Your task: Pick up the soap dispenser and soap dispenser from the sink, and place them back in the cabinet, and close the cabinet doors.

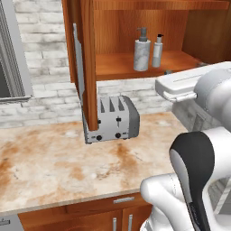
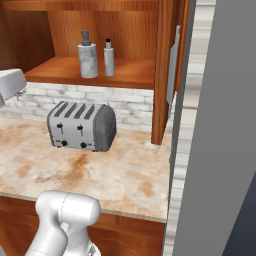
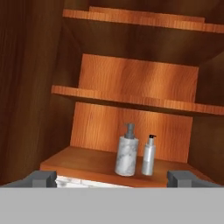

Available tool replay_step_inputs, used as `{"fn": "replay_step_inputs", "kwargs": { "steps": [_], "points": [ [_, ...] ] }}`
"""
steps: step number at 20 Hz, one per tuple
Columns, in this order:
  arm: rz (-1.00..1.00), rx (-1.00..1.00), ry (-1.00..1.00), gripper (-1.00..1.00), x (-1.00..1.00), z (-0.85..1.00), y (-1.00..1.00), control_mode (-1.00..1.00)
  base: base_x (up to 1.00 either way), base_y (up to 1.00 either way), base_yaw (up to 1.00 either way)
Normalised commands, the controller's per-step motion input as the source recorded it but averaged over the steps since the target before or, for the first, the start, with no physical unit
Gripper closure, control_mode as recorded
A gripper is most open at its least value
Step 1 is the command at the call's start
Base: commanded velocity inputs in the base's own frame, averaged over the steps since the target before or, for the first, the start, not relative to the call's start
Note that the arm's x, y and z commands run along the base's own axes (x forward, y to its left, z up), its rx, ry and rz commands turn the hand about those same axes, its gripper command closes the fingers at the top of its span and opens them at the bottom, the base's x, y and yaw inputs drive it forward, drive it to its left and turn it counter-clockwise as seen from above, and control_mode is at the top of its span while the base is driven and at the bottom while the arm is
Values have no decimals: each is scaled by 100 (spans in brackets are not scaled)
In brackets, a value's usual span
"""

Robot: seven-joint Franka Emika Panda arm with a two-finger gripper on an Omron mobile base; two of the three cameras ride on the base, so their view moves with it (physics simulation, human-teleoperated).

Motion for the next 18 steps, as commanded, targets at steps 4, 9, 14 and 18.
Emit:
{"fn": "replay_step_inputs", "kwargs": {
  "steps": [4,9,14,18],
  "points": [
    [4,0,0,-100,-41,0,38,-100,0,0,0],
    [4,0,0,-100,-44,-1,28,-100,0,0,0],
    [3,0,0,-100,-25,-10,39,-100,0,0,0],
    [2,0,0,-100,-12,-17,36,-100,0,0,0]
  ]
}}
